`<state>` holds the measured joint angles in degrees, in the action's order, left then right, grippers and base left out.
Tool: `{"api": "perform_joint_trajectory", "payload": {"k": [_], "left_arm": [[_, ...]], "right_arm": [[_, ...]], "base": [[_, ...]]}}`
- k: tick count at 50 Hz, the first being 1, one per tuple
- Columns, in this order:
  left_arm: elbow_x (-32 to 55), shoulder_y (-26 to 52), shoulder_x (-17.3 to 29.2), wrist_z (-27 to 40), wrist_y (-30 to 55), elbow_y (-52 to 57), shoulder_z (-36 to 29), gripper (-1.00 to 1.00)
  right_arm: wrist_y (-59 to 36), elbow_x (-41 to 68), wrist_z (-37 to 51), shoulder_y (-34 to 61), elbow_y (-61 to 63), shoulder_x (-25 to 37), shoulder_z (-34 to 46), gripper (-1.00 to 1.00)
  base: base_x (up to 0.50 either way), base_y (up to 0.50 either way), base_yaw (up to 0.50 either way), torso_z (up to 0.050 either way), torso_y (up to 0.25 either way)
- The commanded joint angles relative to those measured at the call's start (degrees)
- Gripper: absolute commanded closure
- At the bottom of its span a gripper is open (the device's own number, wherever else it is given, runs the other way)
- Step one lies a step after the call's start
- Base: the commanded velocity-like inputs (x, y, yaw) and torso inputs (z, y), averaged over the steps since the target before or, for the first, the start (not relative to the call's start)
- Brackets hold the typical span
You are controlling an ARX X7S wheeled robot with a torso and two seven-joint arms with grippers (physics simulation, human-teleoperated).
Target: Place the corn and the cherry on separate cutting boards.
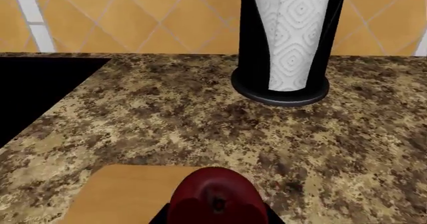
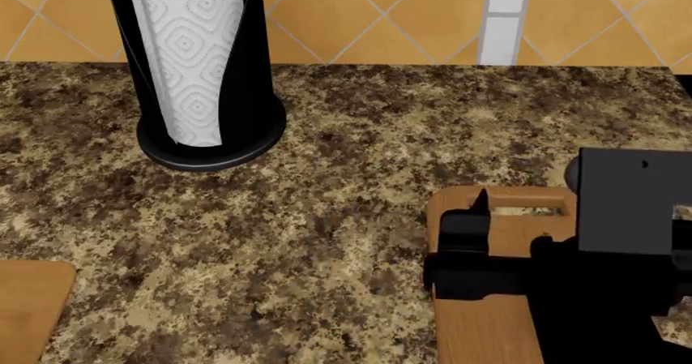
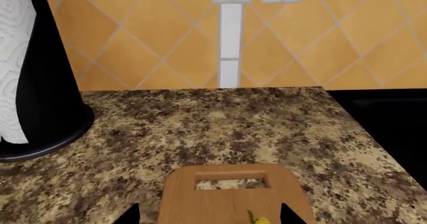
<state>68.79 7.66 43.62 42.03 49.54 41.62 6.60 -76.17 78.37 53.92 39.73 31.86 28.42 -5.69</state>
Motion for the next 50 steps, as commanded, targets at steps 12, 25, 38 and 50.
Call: {"api": "perform_joint_trajectory", "payload": {"k": [12,25,38,50], "left_arm": [[-1.1,-8.8,6.6,-3.4,-3.2,-12.6,13.4,1.00],[-3.0,-0.9,9.0,-8.4,-2.1,-24.7,8.7,1.00],[-4.6,7.8,7.6,-14.7,0.5,-29.4,-2.1,1.00],[-1.9,12.7,6.6,-16.3,3.4,-25.3,-6.0,1.00]], "right_arm": [[1.7,0.6,-0.4,-1.1,0.8,-0.4,1.2,-1.00],[1.7,1.3,0.4,-1.2,1.2,-0.5,2.5,-1.00],[2.2,0.1,-0.3,-1.4,0.8,-0.5,4.2,-1.00],[3.1,-0.6,-0.7,-1.9,0.9,-0.6,5.3,-1.00]], "base": [[0.00,0.00,0.00,0.000,0.000],[0.00,0.00,0.00,0.000,0.000],[0.00,0.00,0.00,0.000,0.000],[0.00,0.00,0.00,0.000,0.000]]}}
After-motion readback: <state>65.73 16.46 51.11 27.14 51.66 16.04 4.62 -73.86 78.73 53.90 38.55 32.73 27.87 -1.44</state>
